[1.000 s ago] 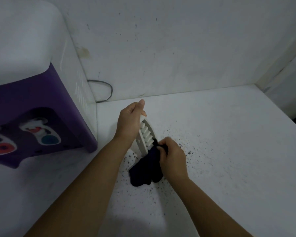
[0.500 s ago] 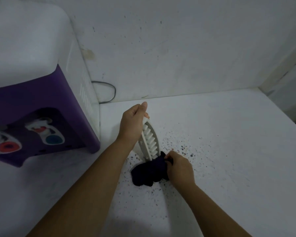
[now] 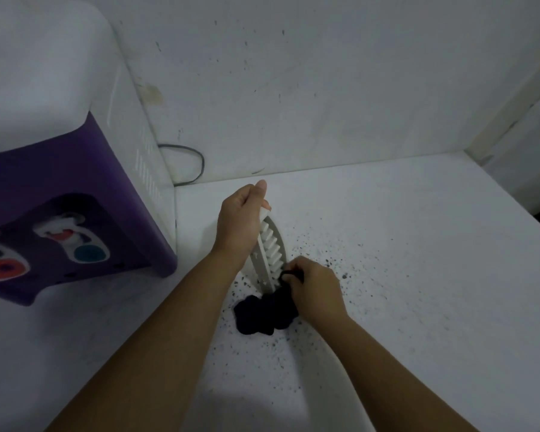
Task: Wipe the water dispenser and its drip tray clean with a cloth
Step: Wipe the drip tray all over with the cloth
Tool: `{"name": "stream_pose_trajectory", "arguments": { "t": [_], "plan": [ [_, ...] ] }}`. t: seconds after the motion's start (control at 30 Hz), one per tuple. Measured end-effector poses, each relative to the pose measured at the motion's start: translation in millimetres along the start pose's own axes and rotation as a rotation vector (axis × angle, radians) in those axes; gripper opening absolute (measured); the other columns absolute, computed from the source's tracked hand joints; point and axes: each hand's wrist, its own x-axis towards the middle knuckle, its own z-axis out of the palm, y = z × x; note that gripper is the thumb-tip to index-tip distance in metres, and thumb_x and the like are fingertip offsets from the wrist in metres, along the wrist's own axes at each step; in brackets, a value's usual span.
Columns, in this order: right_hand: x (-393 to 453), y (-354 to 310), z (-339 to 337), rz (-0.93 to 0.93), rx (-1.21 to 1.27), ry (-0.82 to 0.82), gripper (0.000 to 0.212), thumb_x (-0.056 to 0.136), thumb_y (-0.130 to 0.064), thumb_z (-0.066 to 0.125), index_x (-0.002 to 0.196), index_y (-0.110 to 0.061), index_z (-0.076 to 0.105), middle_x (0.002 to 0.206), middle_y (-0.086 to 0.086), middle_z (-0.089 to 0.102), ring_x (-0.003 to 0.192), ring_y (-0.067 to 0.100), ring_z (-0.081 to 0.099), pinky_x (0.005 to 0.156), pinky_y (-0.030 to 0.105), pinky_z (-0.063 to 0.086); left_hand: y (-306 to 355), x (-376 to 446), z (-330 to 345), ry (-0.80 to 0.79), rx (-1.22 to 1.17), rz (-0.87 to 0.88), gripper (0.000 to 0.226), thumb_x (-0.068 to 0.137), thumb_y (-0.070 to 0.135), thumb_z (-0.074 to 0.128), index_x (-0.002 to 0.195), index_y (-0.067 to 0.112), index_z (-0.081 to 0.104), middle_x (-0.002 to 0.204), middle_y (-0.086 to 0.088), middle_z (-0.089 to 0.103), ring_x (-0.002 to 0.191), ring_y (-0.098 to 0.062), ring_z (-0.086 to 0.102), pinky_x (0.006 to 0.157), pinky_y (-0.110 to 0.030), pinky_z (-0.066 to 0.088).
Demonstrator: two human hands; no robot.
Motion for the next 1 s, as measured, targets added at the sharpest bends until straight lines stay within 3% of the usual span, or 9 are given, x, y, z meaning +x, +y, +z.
{"name": "stream_pose_trajectory", "arguments": {
  "t": [0.17,0.3,0.4,0.47,0.6,0.77,1.0],
  "plan": [
    [-18,18,16,0.151,0.015,0.001,0.008,0.093,-0.015,0.057,0.093,-0.016,0.065,0.087,0.001,0.068,0.074,0.012,0.058,0.064,0.024,0.048,-1,3,-1,0.017,-0.012,-0.001,0.04,0.098,0.037,0.045,0.075,0.005,0.055,0.069,0.003,0.051,0.046,0.012,0.045,0.047,0.003,0.032],
    [-13,-11,4,-0.066,0.121,0.142,0.009,0.09,-0.012,0.06,0.086,-0.017,0.065,0.079,-0.006,0.064,0.074,0.011,0.059,0.063,0.017,0.045,0,3,-2,0.032,-0.025,-0.01,0.04,0.098,0.036,0.045,0.075,0.005,0.055,0.067,0.004,0.051,0.045,0.007,0.045,0.047,0.0,0.034],
    [-8,-42,-8,-0.212,0.249,0.297,0.007,0.091,-0.015,0.06,0.09,-0.02,0.065,0.084,-0.008,0.066,0.078,0.005,0.06,0.071,0.015,0.047,0,6,-2,0.034,-0.027,-0.032,0.041,0.097,0.038,0.046,0.066,0.012,0.053,0.066,0.005,0.053,0.055,-0.002,0.047,0.059,-0.015,0.04],
    [-9,-40,-3,-0.199,0.269,0.29,0.007,0.091,-0.015,0.06,0.091,-0.019,0.064,0.085,-0.008,0.065,0.08,0.005,0.059,0.072,0.016,0.048,-1,6,-4,0.033,-0.03,-0.033,0.041,0.097,0.038,0.046,0.065,0.013,0.052,0.067,0.004,0.052,0.059,-0.005,0.046,0.062,-0.018,0.039],
    [-14,-19,9,-0.092,0.188,0.203,0.007,0.091,-0.013,0.059,0.091,-0.016,0.065,0.084,-0.002,0.065,0.08,0.013,0.06,0.072,0.027,0.051,-3,5,-9,0.043,-0.025,-0.022,0.042,0.097,0.039,0.046,0.064,0.013,0.052,0.067,0.003,0.05,0.051,0.002,0.043,0.05,-0.006,0.037],
    [-3,-59,-14,-0.246,0.316,0.355,0.005,0.09,-0.013,0.061,0.09,-0.016,0.065,0.084,-0.007,0.065,0.077,0.004,0.058,0.071,0.012,0.045,-2,4,-6,0.026,-0.067,-0.029,0.039,0.097,0.038,0.047,0.069,0.01,0.053,0.067,0.005,0.054,0.063,-0.009,0.048,0.067,-0.023,0.041],
    [-4,-42,-7,-0.176,0.319,0.334,0.008,0.091,-0.01,0.06,0.092,-0.016,0.065,0.084,-0.006,0.064,0.077,0.006,0.059,0.071,0.023,0.05,-2,3,-3,0.0,-0.039,0.003,0.04,0.097,0.037,0.048,0.068,0.009,0.053,0.065,0.006,0.052,0.052,0.002,0.045,0.056,-0.007,0.038]
  ]
}}
